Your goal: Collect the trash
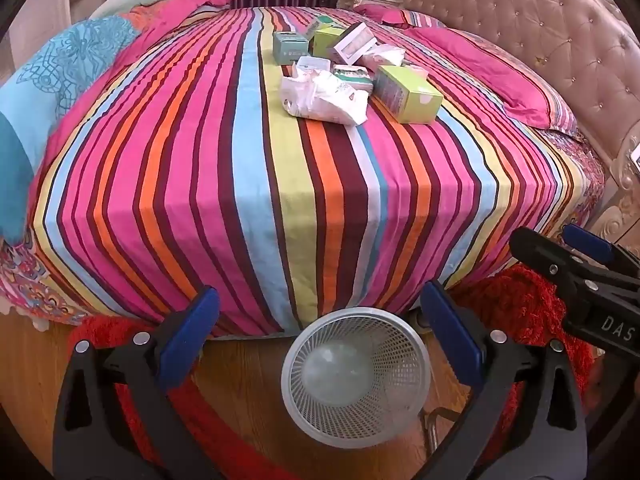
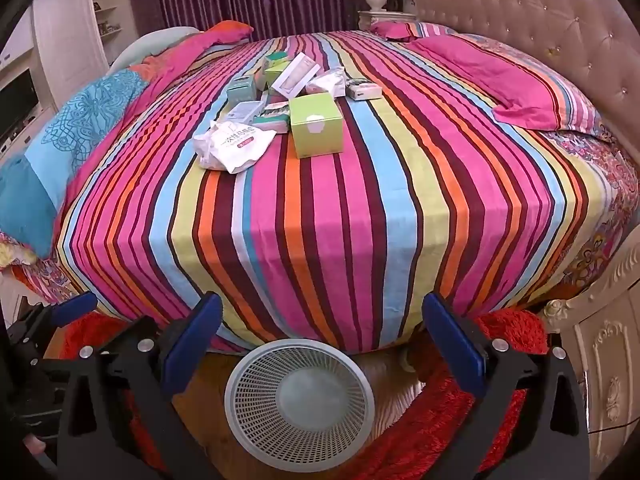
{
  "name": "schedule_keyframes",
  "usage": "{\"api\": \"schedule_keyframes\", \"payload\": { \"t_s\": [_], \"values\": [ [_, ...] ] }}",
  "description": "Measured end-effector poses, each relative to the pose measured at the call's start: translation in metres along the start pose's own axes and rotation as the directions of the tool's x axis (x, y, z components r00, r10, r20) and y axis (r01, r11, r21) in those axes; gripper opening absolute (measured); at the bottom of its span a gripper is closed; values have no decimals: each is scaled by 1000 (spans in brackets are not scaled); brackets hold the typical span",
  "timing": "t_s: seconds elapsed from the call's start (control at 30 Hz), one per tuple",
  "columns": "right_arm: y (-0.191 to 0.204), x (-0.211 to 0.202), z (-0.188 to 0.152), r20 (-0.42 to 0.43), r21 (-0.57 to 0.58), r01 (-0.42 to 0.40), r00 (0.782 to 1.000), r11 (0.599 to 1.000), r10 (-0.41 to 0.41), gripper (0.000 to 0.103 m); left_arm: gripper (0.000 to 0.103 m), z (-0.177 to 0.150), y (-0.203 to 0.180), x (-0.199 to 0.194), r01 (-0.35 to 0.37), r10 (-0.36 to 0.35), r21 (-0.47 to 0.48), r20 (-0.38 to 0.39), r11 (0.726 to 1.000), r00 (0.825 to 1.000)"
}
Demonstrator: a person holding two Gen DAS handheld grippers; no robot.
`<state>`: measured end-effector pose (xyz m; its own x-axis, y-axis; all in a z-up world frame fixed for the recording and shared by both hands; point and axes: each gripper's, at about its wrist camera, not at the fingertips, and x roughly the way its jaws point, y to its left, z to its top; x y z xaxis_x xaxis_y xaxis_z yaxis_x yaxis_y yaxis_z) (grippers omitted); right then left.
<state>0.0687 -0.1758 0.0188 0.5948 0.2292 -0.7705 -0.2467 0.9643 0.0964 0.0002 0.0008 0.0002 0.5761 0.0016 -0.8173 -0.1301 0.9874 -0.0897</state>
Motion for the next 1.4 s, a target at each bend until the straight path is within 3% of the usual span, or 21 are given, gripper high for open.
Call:
{"api": "schedule_keyframes", "payload": {
  "t_s": [0.83, 0.9, 0.93, 1.4],
  "values": [
    [-4, 1, -2, -2, 4, 8, 1000, 1000, -8, 96, 97, -2, 6, 3, -7, 6, -24, -27, 1000, 1000],
    [-5, 2, -2, -5, 2, 13, 1000, 1000, -13, 96, 97, -1, 6, 2, -9, 8, -25, -15, 1000, 1000],
    [-4, 1, -2, -4, 2, 16, 1000, 1000, -16, 96, 97, -1, 7, 1, -17, 17, -16, 27, 1000, 999],
    [-4, 0, 0, 1, 1, 7, 1000, 1000, -7, 96, 97, 1, 8, -3, -18, 19, -10, 96, 1000, 995]
  ]
}}
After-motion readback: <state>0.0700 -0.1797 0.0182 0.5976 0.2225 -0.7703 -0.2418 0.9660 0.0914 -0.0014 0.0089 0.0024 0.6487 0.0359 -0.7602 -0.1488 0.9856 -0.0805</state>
